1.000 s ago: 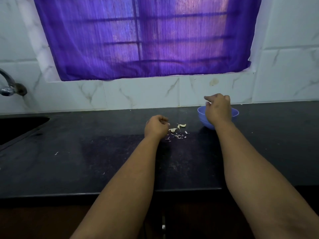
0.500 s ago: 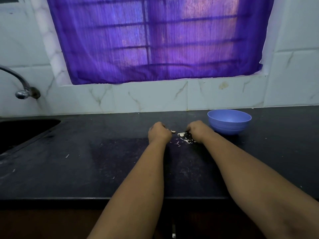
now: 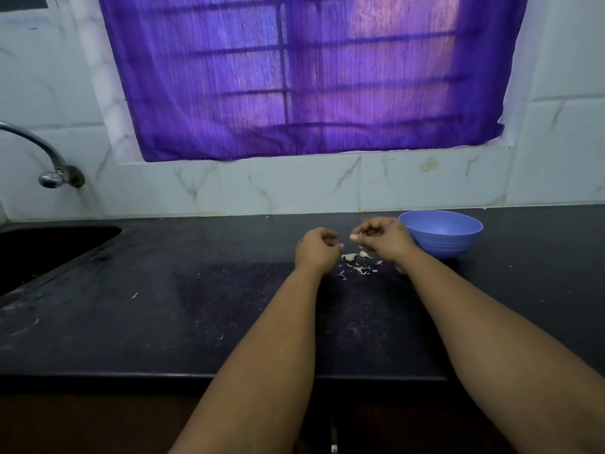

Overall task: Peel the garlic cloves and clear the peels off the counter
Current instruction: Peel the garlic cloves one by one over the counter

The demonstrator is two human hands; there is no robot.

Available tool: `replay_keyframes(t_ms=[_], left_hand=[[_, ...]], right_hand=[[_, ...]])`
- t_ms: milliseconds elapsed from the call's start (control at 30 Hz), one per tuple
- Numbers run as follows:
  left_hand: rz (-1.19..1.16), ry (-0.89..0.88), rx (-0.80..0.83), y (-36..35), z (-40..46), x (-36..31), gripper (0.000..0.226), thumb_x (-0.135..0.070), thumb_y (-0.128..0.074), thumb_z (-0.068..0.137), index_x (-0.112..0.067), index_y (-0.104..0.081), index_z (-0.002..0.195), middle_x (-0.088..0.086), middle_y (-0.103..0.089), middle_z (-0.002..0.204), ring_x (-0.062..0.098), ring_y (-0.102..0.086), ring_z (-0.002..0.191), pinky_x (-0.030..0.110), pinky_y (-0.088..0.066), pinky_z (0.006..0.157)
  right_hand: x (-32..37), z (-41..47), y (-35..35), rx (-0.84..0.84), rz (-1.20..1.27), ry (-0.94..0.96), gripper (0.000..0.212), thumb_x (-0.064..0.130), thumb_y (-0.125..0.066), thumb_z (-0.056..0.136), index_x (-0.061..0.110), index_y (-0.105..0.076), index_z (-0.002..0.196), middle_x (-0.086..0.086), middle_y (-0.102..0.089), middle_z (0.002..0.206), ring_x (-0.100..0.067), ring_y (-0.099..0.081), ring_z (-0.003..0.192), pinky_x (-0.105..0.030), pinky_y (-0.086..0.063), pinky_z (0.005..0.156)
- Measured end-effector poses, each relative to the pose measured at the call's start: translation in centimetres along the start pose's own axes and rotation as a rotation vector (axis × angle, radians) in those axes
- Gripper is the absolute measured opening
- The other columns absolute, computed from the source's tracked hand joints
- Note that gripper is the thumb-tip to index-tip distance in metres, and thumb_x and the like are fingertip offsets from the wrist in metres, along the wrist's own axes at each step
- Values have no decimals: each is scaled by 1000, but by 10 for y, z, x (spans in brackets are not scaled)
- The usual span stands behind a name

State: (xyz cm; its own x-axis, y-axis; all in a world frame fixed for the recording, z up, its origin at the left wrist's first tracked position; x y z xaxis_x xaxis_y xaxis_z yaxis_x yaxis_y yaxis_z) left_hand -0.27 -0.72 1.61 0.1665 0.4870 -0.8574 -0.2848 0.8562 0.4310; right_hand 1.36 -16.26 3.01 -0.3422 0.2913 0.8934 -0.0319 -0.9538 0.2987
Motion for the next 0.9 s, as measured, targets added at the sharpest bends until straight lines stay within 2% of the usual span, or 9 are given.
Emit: replay_keyframes(t_ms=[133, 167, 267, 367, 467, 533, 633, 767, 900], left_hand=[[-133, -82, 75, -5, -5, -5, 24, -24, -82, 73, -16, -72, 93, 2, -75, 85, 14, -72, 84, 40, -57, 85], [-155, -89, 79, -5, -5, -5, 21, -25, -83, 71, -18, -73, 89, 3, -75, 83, 15, -72, 83, 41, -58, 84], [-200, -83, 51, -5, -5, -4, 12, -19, -81, 74, -18, -74, 83, 4, -75, 79, 14, -72, 76, 40, -59, 82], [-209, -29, 9, -2, -6, -6, 3, -13, -76, 80, -15, -74, 79, 7, -73, 74, 16, -68, 68, 40, -60, 78], [-186, 54, -10, -2, -3, 0, 19, -11, -73, 82, -21, -69, 66, 9, -72, 71, 24, -71, 73, 44, -59, 78], [-192, 74, -22, -1, -2, 1, 21, -10, -72, 83, -21, -67, 66, 9, -72, 72, 26, -71, 75, 46, -59, 78], [-221, 57, -36, 0, -2, -1, 19, -12, -67, 87, -20, -65, 70, 8, -70, 71, 21, -66, 67, 46, -58, 78], [-181, 19, -52, 0, 0, -1, 18, -18, -64, 90, -20, -64, 71, 10, -73, 78, 26, -71, 79, 45, -58, 78], [-245, 1, -22, 1, -2, -5, 14, -14, -71, 85, -12, -64, 74, 15, -73, 77, 27, -72, 75, 45, -60, 77]], right_hand=[[7, -6, -2, -10, 101, -39, 10, 14, -78, 79, 14, -70, 74, -5, -69, 68, -12, -61, 60, -27, -50, 60], [8, -6, -4, -2, 118, -52, 9, 13, -78, 79, 13, -70, 74, -4, -69, 67, -10, -62, 58, -23, -52, 59], [8, -6, -8, 15, 154, -79, 7, 9, -75, 82, 9, -69, 79, 1, -67, 57, -3, -58, 49, -13, -47, 49], [9, -6, -8, 38, 217, -78, 8, 0, -69, 85, 4, -66, 91, -5, -69, 65, -7, -63, 56, -14, -52, 56], [10, -5, -7, 33, 175, -44, 14, -3, -65, 87, 4, -65, 99, -7, -66, 73, -5, -64, 58, -14, -53, 60], [11, -5, -8, 38, 140, -28, 11, -1, -64, 88, 7, -66, 95, -6, -65, 73, -5, -63, 60, -14, -53, 61], [10, -5, -13, 65, 105, -32, 5, 5, -63, 91, 5, -68, 92, -6, -65, 74, -8, -61, 64, -13, -52, 61], [11, -8, -18, 102, 126, -67, 13, 6, -65, 89, -4, -68, 98, -9, -67, 73, -5, -63, 59, -13, -53, 59], [12, -8, -17, 37, 209, -111, 21, 15, -64, 92, -6, -69, 88, -12, -67, 73, -11, -62, 62, -15, -55, 62]])
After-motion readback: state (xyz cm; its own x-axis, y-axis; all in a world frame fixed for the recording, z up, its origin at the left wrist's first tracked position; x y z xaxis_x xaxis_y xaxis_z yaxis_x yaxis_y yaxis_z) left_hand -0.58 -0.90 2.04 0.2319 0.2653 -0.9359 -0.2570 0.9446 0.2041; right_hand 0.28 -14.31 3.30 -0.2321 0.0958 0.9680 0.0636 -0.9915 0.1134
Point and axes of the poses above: each hand's wrist, its own z-axis towards the middle knuckle, its own y-axis out of the back of the hand, x = y × z, the point moved 2 cm from there along z, towards the middle knuckle
